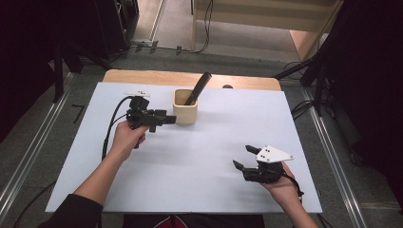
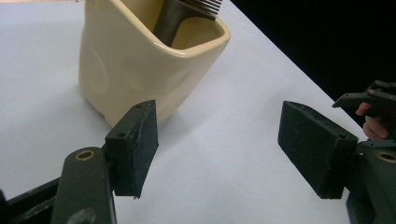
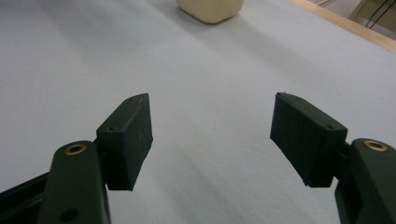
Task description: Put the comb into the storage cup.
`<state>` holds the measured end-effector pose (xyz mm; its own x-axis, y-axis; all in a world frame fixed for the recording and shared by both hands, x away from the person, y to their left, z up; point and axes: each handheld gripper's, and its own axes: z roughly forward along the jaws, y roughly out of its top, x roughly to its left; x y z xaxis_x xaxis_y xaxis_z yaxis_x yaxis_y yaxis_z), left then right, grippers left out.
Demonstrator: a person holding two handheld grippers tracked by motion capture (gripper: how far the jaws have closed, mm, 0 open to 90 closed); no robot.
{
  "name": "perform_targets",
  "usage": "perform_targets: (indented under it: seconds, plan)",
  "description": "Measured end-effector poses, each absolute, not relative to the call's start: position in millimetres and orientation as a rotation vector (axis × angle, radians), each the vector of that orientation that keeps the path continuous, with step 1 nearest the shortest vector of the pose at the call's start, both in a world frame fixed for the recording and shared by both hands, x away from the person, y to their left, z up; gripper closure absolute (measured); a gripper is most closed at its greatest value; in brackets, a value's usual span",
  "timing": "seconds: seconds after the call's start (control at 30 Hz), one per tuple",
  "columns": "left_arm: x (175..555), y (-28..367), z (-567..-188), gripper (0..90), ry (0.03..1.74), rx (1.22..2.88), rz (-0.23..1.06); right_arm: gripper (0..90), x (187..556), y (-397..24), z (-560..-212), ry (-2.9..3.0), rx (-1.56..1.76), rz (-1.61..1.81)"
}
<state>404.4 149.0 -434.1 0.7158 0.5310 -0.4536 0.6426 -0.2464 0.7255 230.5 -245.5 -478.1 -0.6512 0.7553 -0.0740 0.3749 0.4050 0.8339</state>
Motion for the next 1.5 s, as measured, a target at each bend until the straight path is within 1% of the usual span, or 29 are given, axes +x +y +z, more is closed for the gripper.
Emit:
perform_targets:
  seconds: [0.17,0.3,0.8,1.5]
  plan:
    - [395,149,-435,29.8,0.917,1.923,-0.15,27.7,231,-246,-478,2.224,0.964,1.161]
    - [386,150,-435,29.8,0.895,1.936,-0.171,27.7,232,-246,-479,2.238,0.974,1.149]
    - [357,154,-440,28.5,0.85,1.967,-0.139,27.7,233,-246,-481,2.251,0.98,1.147]
    - [324,167,-447,28.0,0.823,2.03,-0.146,27.4,234,-246,-482,2.248,1.002,1.157]
